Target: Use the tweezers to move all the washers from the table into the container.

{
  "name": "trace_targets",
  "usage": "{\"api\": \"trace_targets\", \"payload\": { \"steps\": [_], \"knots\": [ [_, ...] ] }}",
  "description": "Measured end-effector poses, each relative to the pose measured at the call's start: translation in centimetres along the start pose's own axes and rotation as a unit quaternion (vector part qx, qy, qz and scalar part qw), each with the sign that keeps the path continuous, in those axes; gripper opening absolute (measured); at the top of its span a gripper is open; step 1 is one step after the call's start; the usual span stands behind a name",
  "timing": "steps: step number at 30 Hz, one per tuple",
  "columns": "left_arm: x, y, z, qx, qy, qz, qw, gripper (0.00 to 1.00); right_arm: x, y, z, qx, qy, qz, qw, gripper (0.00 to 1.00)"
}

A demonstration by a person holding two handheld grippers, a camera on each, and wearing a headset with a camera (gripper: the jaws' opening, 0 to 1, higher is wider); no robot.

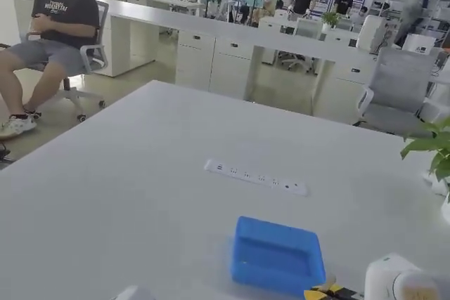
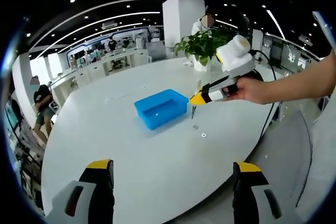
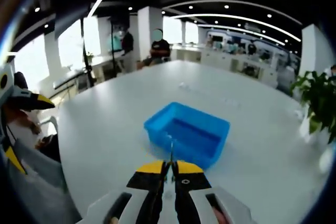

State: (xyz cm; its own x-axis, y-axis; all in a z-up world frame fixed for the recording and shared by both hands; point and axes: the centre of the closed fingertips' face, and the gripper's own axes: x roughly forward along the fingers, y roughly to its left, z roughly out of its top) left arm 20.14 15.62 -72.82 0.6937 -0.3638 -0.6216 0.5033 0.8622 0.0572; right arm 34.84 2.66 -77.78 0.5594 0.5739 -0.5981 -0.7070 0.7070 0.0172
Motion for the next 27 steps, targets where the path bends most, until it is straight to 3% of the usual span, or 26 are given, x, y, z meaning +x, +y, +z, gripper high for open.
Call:
{"api": "trace_targets", "payload": {
  "steps": [12,27],
  "knots": [
    [0.5,0.4,-0.5,0.004,0.011,0.003,0.9999,0.96,1.3,0.3,-2.4,0.009,0.033,0.01,0.9993,0.03],
    [0.5,0.4,-0.9,0.002,0.015,0.004,0.9999,0.96,1.6,-0.1,-3.0,0.005,0.039,0.006,0.9992,0.03]
  ]
}}
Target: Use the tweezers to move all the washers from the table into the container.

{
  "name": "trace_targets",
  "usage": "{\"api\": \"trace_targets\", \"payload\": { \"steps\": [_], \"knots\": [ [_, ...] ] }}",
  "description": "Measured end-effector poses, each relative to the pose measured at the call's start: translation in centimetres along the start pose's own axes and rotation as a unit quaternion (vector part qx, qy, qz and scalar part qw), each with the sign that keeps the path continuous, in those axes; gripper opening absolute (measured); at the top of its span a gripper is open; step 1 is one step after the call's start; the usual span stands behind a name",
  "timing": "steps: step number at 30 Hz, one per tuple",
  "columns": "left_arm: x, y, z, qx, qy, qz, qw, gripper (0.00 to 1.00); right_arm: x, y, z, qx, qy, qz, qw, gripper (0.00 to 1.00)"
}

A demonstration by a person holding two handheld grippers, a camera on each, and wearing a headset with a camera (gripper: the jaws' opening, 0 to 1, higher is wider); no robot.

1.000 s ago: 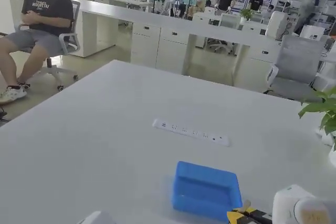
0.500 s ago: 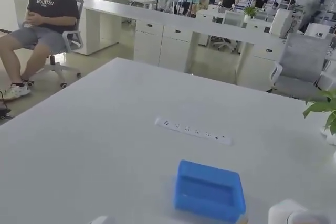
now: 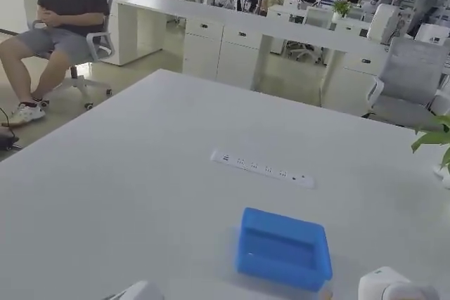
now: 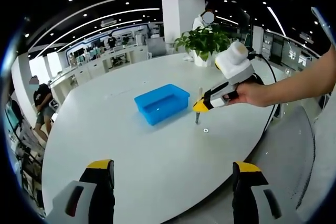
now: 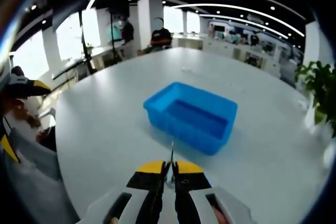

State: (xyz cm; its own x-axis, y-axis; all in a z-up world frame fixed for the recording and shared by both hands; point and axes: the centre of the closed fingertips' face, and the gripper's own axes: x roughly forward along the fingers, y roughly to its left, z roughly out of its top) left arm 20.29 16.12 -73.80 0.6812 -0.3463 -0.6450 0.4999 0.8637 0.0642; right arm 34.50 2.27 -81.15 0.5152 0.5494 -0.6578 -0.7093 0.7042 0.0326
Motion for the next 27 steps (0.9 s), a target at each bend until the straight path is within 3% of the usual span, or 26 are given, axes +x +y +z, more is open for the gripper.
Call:
{"api": "trace_targets", "payload": {
  "steps": [12,17,27],
  "knots": [
    [0.0,-0.1,-0.1,-0.001,0.0,0.0,1.0,0.96,0.0,0.2,0.1,-0.022,-0.009,-0.001,0.9997,0.02],
    [0.0,0.1,-0.2,0.0,0.001,0.002,1.0,0.96,-0.2,0.3,0.2,-0.025,0.003,-0.002,0.9997,0.02],
    [0.0,0.1,0.0,0.0,-0.005,0.003,1.0,0.96,-1.1,0.7,1.8,-0.029,-0.007,0.011,0.9995,0.02]
  ]
}}
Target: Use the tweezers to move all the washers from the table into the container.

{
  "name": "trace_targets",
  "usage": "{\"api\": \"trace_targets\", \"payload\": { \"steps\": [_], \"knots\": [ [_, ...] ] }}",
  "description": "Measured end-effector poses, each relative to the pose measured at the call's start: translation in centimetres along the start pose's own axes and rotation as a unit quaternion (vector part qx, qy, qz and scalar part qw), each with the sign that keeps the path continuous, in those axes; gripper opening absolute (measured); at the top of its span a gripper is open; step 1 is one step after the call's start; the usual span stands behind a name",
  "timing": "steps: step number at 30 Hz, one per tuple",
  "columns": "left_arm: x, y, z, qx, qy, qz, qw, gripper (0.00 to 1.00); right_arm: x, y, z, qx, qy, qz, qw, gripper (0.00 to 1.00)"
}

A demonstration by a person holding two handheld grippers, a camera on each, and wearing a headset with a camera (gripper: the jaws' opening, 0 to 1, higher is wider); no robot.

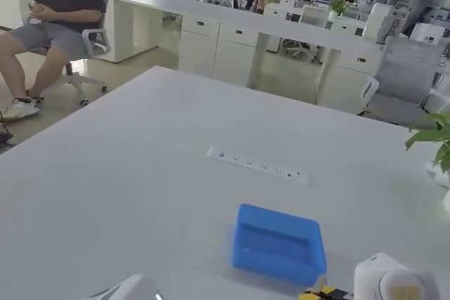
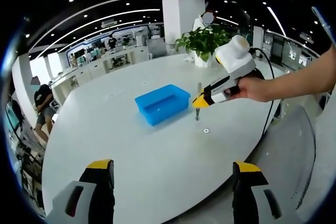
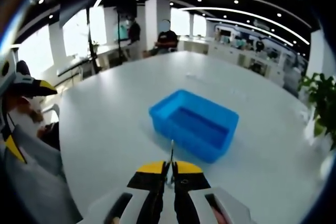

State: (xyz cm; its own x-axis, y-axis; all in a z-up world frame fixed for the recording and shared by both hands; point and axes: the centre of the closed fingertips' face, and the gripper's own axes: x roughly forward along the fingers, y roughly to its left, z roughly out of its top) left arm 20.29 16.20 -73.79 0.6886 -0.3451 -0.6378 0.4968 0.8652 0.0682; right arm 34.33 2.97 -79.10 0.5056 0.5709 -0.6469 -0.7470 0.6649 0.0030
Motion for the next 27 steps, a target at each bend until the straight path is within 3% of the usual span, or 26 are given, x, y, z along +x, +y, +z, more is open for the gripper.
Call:
{"api": "trace_targets", "payload": {
  "steps": [14,27],
  "knots": [
    [0.0,0.2,0.2,-0.006,-0.006,0.001,1.0,0.99,-1.5,-0.4,5.0,-0.016,-0.045,0.004,0.9988,0.02],
    [0.2,0.4,0.2,-0.012,-0.007,-0.002,0.9999,0.99,-1.6,-1.0,6.9,-0.02,-0.054,-0.001,0.9984,0.02]
  ]
}}
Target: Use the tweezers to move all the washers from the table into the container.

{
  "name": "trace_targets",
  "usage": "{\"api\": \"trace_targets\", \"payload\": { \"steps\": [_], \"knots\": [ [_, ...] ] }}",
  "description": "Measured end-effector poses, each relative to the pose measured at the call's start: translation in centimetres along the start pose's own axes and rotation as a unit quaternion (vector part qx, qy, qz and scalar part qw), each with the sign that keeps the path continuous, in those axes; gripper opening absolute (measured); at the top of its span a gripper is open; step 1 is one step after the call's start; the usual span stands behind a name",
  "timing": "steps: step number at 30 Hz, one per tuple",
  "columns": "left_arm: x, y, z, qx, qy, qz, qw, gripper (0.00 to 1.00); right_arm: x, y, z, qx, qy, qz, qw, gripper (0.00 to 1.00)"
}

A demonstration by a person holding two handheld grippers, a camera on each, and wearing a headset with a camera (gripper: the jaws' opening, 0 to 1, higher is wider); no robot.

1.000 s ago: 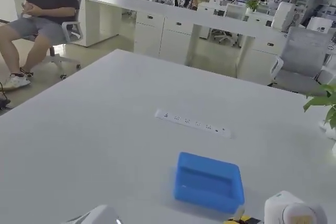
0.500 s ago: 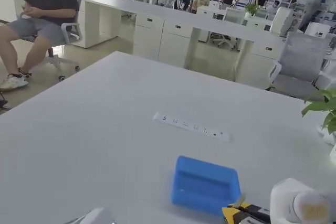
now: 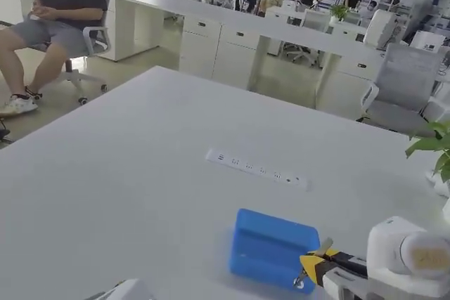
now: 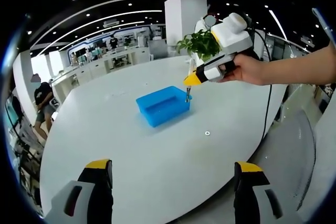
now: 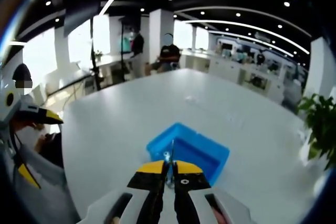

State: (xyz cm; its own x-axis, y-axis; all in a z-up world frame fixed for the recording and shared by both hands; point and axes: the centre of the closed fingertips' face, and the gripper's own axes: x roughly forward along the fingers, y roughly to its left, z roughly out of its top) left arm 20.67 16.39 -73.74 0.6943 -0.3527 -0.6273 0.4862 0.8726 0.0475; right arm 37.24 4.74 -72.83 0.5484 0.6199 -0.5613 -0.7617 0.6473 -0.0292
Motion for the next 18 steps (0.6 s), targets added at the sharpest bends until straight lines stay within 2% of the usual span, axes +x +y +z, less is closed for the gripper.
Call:
{"api": "trace_targets", "payload": {
  "steps": [9,13,18],
  "knots": [
    [0.2,0.2,-0.2,-0.016,-0.002,-0.003,0.9999,0.99,0.9,-0.8,1.7,-0.003,-0.011,-0.006,0.9999,0.02],
    [0.2,0.3,-0.4,-0.014,0.001,-0.001,0.9999,0.99,2.0,-1.6,2.1,-0.006,-0.013,-0.011,0.9998,0.02],
    [0.4,0.6,-0.8,-0.017,0.009,0.001,0.9998,0.99,3.9,-2.5,1.9,0.01,-0.008,-0.02,0.9997,0.02]
  ]
}}
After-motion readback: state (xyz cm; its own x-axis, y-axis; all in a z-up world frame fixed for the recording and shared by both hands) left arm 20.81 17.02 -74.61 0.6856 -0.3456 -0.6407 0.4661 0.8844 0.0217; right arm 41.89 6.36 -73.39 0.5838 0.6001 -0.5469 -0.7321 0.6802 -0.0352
